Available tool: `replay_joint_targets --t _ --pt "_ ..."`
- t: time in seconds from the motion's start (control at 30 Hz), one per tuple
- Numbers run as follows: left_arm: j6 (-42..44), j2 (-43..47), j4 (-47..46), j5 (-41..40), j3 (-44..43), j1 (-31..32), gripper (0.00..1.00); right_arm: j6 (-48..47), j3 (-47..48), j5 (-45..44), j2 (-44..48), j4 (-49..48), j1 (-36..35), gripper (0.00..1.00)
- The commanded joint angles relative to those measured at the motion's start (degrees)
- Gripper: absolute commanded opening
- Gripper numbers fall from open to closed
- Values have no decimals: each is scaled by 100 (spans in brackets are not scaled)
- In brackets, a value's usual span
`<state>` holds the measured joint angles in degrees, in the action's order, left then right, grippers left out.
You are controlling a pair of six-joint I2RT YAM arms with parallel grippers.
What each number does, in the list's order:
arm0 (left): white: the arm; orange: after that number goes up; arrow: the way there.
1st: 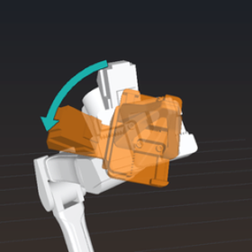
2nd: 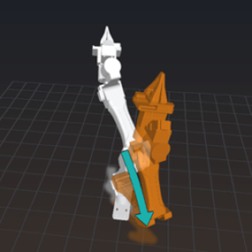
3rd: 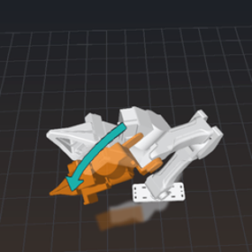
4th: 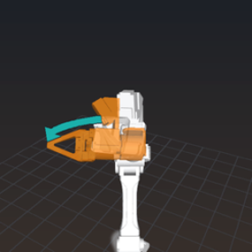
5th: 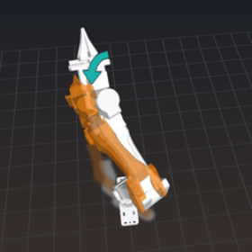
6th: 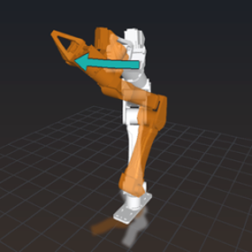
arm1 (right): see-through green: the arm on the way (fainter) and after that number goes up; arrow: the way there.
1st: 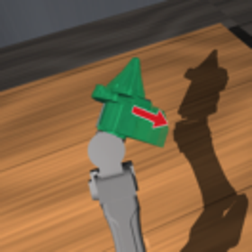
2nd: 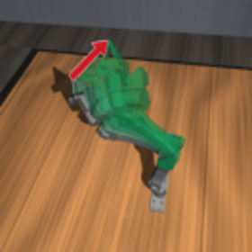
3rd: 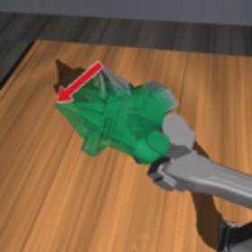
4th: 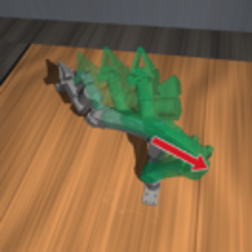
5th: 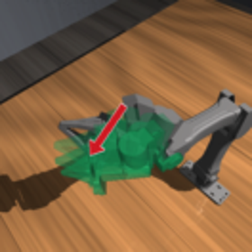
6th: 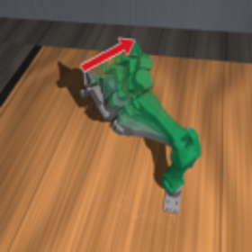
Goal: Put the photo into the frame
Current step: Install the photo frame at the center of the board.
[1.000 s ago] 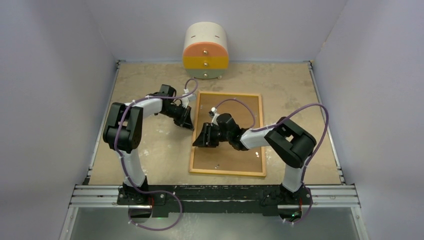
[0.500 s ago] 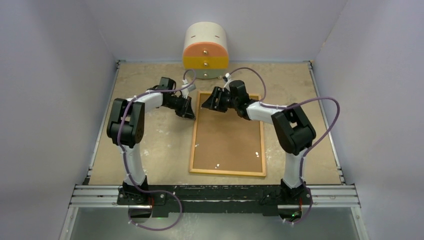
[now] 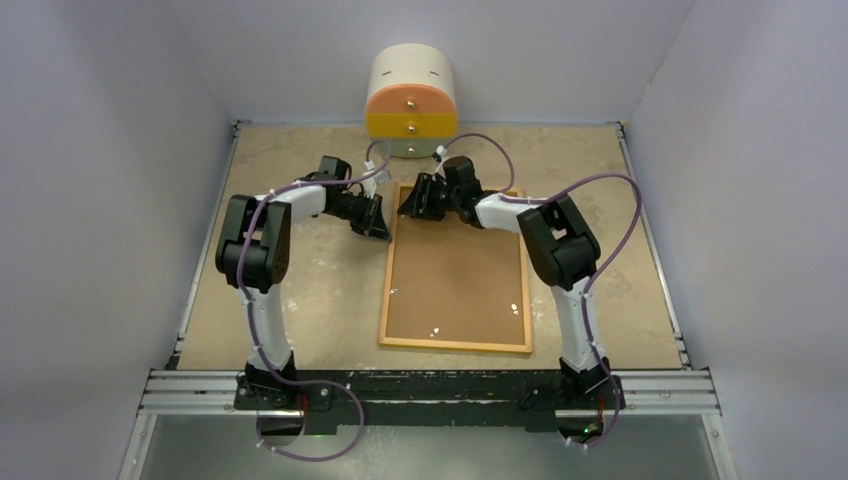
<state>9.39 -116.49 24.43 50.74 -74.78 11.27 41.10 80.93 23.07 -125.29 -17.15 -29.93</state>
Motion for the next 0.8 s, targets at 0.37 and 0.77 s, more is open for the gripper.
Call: replay_joint_targets --t 0.37,0.77 --pt "23 -120 -184 148 8 7 1 83 374 17 -361 -196 -38 45" --pt "74 -154 -159 140 -28 7 0 245 312 225 -372 -355 -192 46"
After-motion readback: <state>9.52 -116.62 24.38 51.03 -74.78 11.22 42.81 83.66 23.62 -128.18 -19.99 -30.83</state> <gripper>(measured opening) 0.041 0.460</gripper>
